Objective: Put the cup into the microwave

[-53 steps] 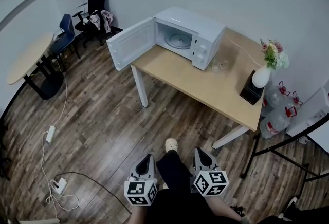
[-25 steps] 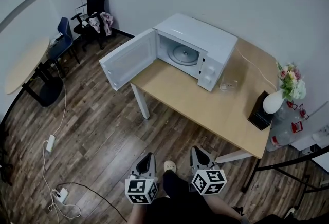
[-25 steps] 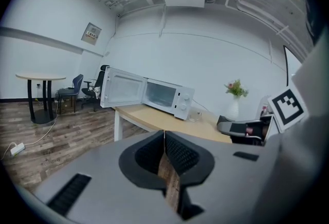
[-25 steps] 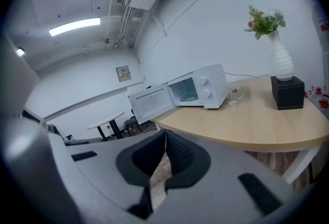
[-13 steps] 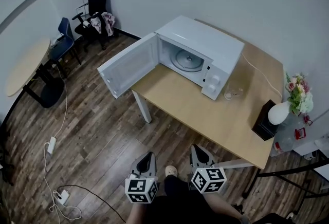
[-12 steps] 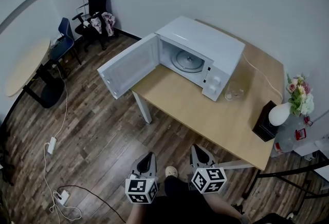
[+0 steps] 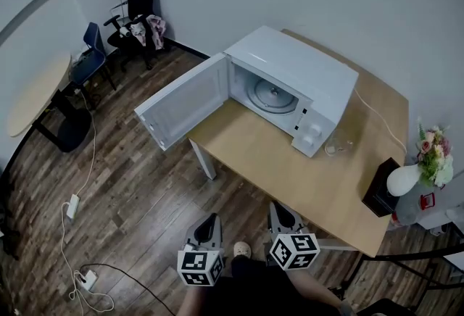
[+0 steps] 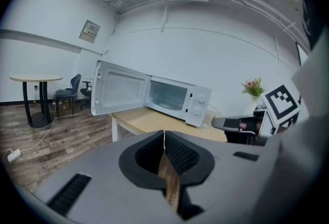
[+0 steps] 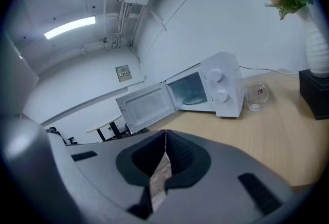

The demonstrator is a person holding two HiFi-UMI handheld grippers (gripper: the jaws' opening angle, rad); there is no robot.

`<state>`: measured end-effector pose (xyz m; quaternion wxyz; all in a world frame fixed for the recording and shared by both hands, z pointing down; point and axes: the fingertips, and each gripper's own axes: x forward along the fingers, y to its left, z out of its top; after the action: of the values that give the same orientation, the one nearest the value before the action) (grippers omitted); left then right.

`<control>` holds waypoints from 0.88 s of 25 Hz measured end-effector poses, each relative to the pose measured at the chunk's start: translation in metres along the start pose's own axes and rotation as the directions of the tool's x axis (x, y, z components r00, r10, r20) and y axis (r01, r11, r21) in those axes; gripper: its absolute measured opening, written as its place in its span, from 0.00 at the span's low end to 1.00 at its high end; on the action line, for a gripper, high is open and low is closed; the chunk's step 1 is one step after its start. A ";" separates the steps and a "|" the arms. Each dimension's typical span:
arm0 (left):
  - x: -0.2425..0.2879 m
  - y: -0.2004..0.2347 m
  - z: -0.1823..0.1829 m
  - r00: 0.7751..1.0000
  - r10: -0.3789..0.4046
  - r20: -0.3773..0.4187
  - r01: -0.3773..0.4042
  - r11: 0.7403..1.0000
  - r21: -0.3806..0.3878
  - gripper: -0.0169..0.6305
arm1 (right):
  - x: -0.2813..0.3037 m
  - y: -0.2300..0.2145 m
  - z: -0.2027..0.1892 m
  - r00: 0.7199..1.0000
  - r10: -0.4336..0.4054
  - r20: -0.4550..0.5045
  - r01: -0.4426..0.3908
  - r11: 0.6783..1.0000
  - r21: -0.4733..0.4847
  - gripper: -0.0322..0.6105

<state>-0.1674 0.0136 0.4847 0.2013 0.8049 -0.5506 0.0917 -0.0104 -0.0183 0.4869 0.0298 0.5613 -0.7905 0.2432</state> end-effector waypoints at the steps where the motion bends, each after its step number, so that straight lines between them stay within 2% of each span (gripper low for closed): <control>1: 0.005 0.002 0.000 1.000 0.002 -0.001 -0.002 1.000 -0.002 0.04 | 0.005 -0.002 0.001 1.000 0.003 -0.002 -0.003 1.000 -0.003 0.04; 11: 0.041 0.011 0.019 0.999 -0.014 0.039 0.014 1.000 -0.010 0.04 | 0.037 -0.019 0.017 1.000 -0.010 0.005 0.010 1.000 0.002 0.04; 17: 0.042 0.004 0.019 0.999 -0.029 0.014 0.029 1.000 0.004 0.04 | 0.038 -0.016 0.015 1.000 -0.004 -0.002 0.004 1.000 0.013 0.04; 22: 0.050 0.000 0.023 0.998 -0.061 0.010 0.060 0.998 0.022 0.04 | 0.039 -0.024 0.012 1.000 -0.030 0.000 0.030 0.999 0.037 0.04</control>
<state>-0.1503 -0.0386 0.4826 0.1923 0.8238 -0.5260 0.0873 -0.0007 -0.0635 0.4976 0.0226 0.5735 -0.7775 0.2572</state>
